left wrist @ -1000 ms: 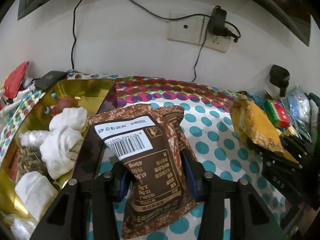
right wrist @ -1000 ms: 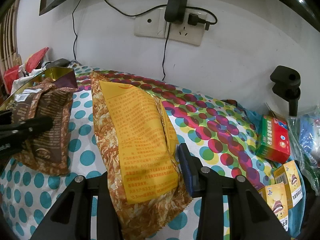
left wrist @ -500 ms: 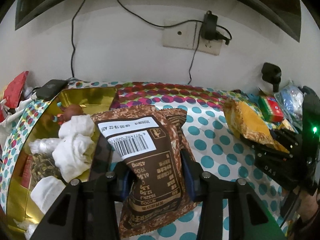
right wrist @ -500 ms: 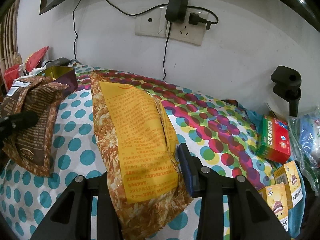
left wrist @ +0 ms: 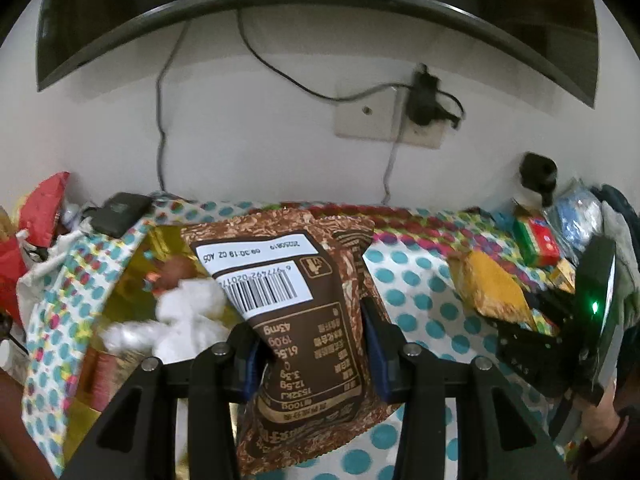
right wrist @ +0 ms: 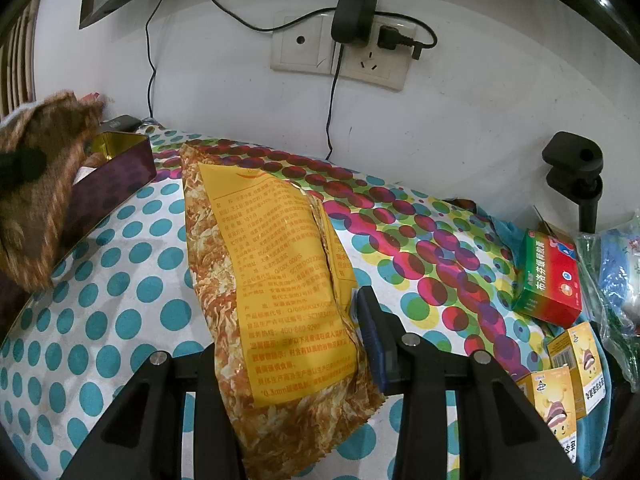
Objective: Organize objects
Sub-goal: 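Carry the brown snack bag into the gold tray and open the left gripper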
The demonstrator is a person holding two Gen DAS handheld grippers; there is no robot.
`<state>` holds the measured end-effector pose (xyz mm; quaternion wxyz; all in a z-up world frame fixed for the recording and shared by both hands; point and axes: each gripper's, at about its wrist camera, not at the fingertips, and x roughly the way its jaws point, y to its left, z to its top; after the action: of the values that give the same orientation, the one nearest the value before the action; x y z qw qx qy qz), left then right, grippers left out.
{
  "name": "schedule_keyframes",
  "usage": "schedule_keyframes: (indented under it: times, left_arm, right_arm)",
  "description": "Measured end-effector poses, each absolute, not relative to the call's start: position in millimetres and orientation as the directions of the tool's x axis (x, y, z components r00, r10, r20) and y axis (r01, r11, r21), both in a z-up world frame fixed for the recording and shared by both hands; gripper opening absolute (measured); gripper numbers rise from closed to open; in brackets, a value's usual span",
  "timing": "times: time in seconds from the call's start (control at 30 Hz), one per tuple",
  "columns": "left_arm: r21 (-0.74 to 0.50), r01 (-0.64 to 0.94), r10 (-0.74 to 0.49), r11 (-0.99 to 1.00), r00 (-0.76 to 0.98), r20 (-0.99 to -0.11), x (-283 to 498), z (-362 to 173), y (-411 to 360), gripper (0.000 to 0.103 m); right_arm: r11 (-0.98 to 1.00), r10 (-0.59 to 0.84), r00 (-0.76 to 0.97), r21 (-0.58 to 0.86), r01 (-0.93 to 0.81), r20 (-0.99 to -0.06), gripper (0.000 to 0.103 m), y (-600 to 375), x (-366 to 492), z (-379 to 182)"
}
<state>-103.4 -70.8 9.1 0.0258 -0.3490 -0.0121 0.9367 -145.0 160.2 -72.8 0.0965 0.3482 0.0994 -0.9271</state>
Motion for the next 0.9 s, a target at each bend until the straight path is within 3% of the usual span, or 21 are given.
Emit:
schedule_keyframes:
  times: [0.33, 0.5, 0.9]
  left_arm:
    - [-0.048, 0.052, -0.003, -0.998, -0.705, -0.709, -135.0, 39.2, -148.6, 0.043]
    - [-0.055, 0.04, 0.019, -0.998, -0.617, -0.786, -160.8, 21.0, -180.2, 0.043]
    - [-0.065, 0.049, 0.028, -0.997, -0.546, -0.837, -205.8, -21.9, -196.9, 0.043]
  right_arm:
    - [-0.961, -0.114, -0.737, -0.114, 0.253, -0.666, 0.037, 161.1, -144.9, -72.5]
    - [-0.959, -0.109, -0.736, -0.123, 0.254, -0.668, 0.037, 160.5, -144.9, -72.6]
    - [-0.956, -0.103, -0.732, -0.136, 0.259, -0.673, 0.037, 160.0, -146.4, -74.3]
